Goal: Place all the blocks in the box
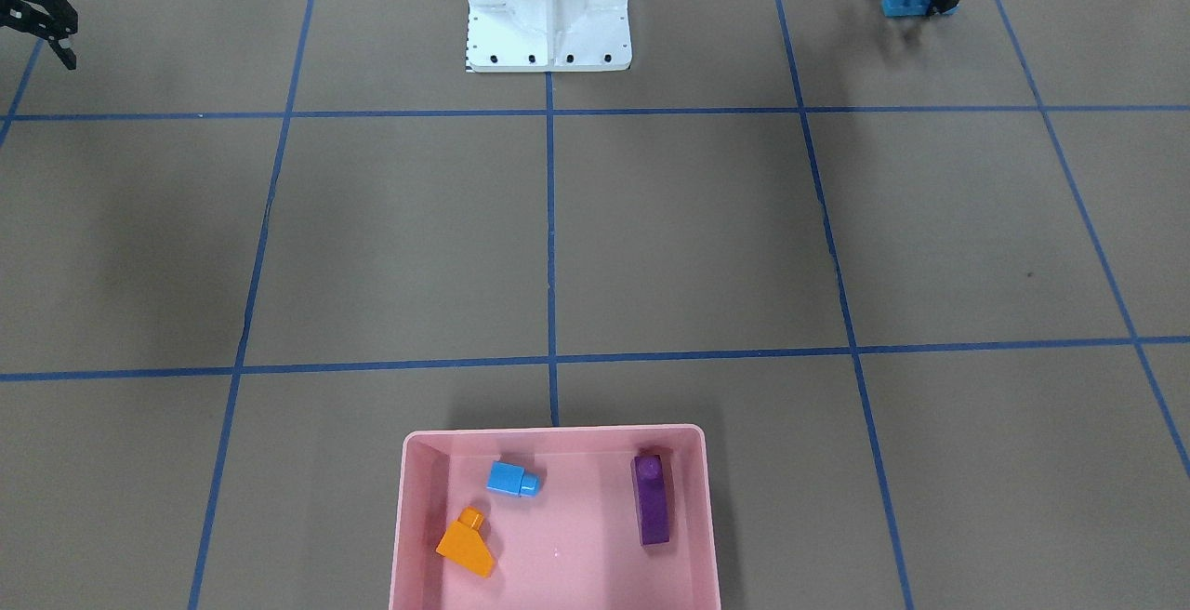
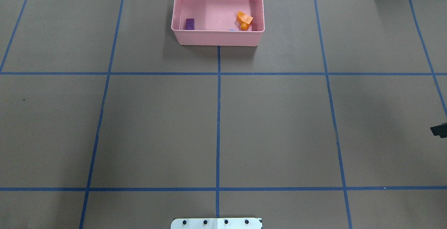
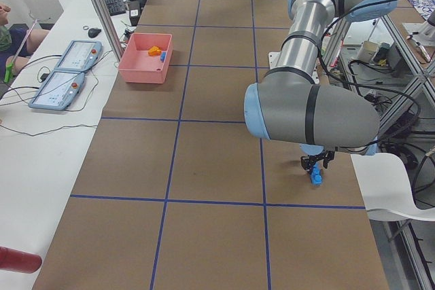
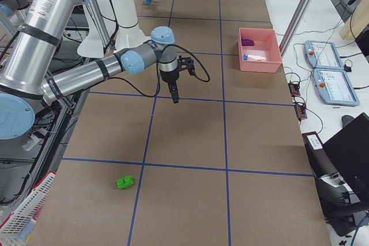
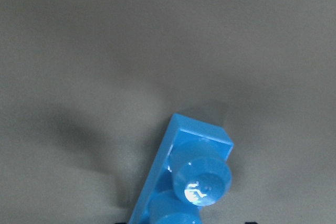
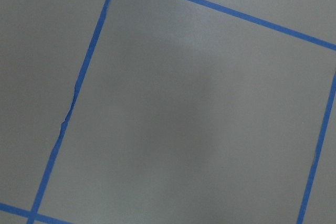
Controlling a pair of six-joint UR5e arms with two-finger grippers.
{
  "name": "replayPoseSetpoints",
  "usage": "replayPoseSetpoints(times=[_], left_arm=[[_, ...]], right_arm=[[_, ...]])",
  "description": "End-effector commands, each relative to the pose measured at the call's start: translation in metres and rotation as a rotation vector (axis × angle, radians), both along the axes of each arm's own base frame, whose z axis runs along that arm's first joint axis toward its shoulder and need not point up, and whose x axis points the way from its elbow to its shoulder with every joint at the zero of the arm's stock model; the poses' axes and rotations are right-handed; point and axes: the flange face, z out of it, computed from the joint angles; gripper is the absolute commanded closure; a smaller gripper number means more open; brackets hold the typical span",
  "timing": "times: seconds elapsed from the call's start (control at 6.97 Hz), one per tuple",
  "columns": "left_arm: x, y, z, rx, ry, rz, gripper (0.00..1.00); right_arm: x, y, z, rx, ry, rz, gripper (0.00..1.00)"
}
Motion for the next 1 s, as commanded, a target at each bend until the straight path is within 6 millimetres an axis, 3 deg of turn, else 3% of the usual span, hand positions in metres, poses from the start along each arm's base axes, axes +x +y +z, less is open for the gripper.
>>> replayPoseSetpoints(times=[0.0,0.14,0.29,0.43,0.57,0.86], left_arm=[[0.001,-0.002,-0.006,-0.007,0.011,-0.012,0.71],[0.001,-0.003,-0.012,-0.011,0.018,-0.015,0.94],[0.001,-0.003,-0.018,-0.040,0.017,-0.052,1.00],[0.002,-0.003,-0.028,-0.075,0.020,-0.098,1.00],[0.005,-0.006,-0.051,-0.114,0.050,-0.143,1.00],[0.015,-0.036,-0.104,-0.213,0.144,-0.336,1.00]], right_arm=[[0.001,0.000,-0.001,0.001,-0.001,0.001,0.01],[0.001,0.000,-0.001,0.001,-0.001,0.001,0.01],[0.000,0.000,-0.001,0.002,-0.002,0.000,0.01],[0.000,0.000,0.000,0.001,-0.001,0.001,0.01],[0.000,-0.001,0.001,0.002,-0.002,0.001,0.00],[0.001,-0.009,0.020,0.019,-0.008,-0.012,0.01]])
